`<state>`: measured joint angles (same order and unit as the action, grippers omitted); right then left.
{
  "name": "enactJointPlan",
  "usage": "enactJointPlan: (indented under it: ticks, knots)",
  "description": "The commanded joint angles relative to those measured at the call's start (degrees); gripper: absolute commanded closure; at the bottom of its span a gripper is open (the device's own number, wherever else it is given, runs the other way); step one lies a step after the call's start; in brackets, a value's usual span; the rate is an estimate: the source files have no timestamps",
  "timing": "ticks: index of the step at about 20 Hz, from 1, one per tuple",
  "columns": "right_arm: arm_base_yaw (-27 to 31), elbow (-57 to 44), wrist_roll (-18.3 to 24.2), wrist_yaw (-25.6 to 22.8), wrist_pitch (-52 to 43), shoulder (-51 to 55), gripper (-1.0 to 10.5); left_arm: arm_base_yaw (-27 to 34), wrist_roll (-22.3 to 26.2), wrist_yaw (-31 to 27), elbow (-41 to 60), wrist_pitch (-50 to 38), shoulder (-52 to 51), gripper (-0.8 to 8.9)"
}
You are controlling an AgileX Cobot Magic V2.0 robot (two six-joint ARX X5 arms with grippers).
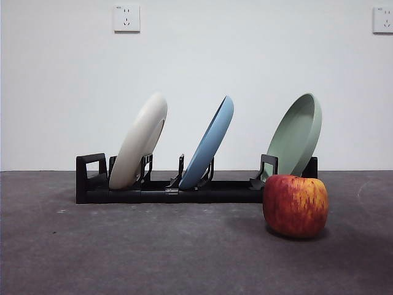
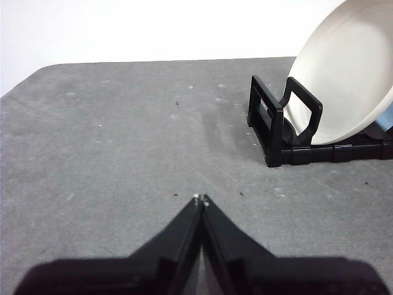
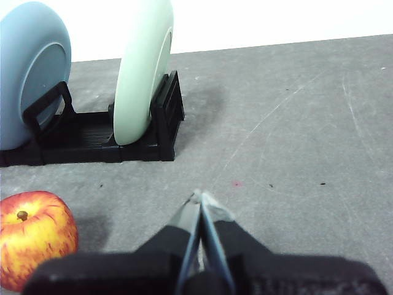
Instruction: Take the yellow plate from the plate rack,put the plate on the table,take the apple from the table,put the apple in the plate
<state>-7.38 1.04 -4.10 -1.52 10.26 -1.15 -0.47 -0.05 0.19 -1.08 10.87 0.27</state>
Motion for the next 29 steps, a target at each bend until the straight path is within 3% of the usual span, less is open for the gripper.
enactJointPlan:
  ticks: [1,4,7,11,17,22,29]
  knots:
    - [0.1,-0.7,-0.6,-0.1,-0.2,0.0,9.6,0.2,-0.3,0.0,0.8,-0.1,-0.2,8.16]
    - [0.1,-0.7,-1.6,0.1,-0.2,0.0,9.6,0.2,-0.3,0.1,0.8,-0.1,-0.2,8.16]
    - [0.1,-0.7,-9.3,0.0,-0.2,0.0,9.6,0.2,-0.3,0.1,0.8,-0.1,-0.2,8.16]
    - [0.1,-0.5,-14.2,0.1,-0.2,0.0,9.6,0.2,-2.4,0.5,0.7,-1.1,-0.2,8.2]
    - [0.2,5.0,-14.6,0.1,1.0,-6.3,9.6,0.2,-10.6,3.4,-3.2,-2.3,2.1,8.21]
    - [0.2,15.0,-14.4,0.2,0.9,-19.3,9.6,0.2,-10.4,5.5,-11.9,-4.3,14.3,8.21]
    - [0.2,27.8,-11.8,12.5,1.0,-39.6,9.6,0.2,-10.3,19.1,-29.5,-6.9,42.2,8.21]
